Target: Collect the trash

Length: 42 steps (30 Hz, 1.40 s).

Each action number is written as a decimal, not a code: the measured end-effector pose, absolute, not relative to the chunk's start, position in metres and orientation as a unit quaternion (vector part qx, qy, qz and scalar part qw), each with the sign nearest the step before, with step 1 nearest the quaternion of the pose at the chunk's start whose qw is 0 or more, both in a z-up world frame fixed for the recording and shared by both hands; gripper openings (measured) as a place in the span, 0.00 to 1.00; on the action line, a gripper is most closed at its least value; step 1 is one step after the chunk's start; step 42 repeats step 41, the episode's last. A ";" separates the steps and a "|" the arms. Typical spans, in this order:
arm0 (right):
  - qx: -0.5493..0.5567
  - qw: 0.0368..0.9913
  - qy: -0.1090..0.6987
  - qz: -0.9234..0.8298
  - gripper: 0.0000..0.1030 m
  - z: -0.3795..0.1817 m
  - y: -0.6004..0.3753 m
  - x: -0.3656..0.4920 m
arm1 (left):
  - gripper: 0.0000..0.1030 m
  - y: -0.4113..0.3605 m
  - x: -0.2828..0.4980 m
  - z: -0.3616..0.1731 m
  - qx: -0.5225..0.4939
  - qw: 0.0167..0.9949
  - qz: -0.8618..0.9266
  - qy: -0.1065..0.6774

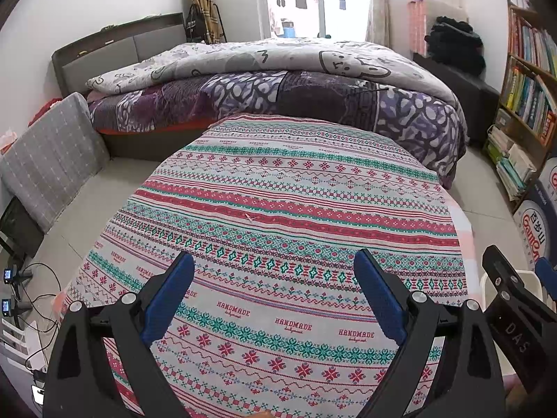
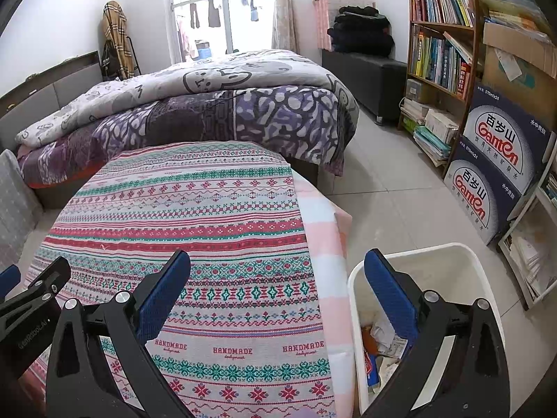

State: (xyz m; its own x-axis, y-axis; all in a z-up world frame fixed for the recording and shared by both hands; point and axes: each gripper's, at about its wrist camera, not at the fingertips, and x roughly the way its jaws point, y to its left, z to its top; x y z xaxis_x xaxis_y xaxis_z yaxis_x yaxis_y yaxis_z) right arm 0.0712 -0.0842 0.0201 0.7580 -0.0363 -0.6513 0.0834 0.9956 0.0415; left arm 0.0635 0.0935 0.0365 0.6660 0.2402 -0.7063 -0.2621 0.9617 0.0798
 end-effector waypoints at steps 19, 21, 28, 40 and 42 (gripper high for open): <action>0.042 0.931 0.361 -0.029 0.93 0.014 -0.085 0.072 | 0.85 0.090 0.062 0.033 -0.012 0.916 0.129 0.380; 0.042 0.932 0.360 -0.030 0.93 0.014 -0.085 0.073 | 0.84 0.089 0.062 0.033 -0.012 0.917 0.124 0.379; 0.042 0.931 0.361 -0.029 0.93 0.014 -0.086 0.073 | 0.83 0.088 0.062 0.034 -0.014 0.920 0.118 0.374; 0.042 0.931 0.360 -0.030 0.93 0.014 -0.086 0.073 | 0.86 0.086 0.062 0.034 -0.009 0.918 0.130 0.373; 0.042 0.931 0.360 -0.030 0.93 0.014 -0.086 0.073 | 0.86 0.087 0.062 0.034 -0.010 0.919 0.132 0.372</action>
